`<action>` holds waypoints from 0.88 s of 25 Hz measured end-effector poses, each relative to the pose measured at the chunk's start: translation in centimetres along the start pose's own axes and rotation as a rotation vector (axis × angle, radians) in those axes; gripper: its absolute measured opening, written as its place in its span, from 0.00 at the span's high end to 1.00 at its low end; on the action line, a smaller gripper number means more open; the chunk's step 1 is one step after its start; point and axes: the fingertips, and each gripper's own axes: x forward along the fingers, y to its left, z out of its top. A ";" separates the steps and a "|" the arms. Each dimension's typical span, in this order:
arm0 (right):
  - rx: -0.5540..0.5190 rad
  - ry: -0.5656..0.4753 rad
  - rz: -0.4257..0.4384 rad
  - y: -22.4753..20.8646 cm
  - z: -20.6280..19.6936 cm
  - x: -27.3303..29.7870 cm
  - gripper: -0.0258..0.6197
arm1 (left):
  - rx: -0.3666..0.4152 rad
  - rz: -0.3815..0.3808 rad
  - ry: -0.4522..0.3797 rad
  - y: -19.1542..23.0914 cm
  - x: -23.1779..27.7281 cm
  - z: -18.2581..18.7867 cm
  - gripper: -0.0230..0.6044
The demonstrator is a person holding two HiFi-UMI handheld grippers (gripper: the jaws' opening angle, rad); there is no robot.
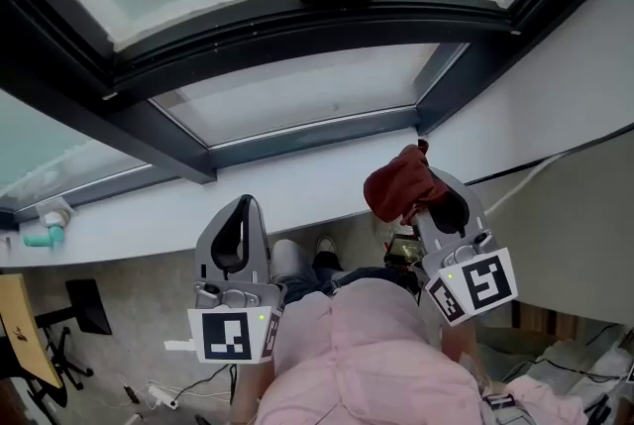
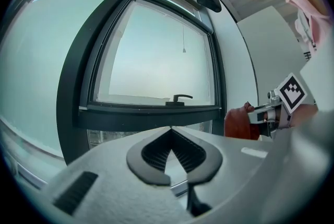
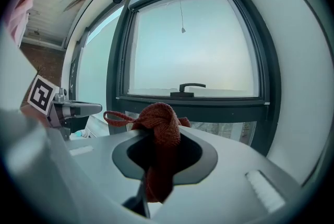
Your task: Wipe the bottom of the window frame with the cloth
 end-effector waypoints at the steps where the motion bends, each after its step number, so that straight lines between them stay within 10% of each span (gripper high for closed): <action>1: 0.003 0.002 0.007 0.3 0.0 0.3 0.85 | -0.002 0.003 0.002 0.4 0.0 0.0 0.97; 22: -0.024 -0.115 0.102 14.0 6.7 13.6 0.85 | 0.022 -0.050 0.015 13.4 -0.7 2.0 0.97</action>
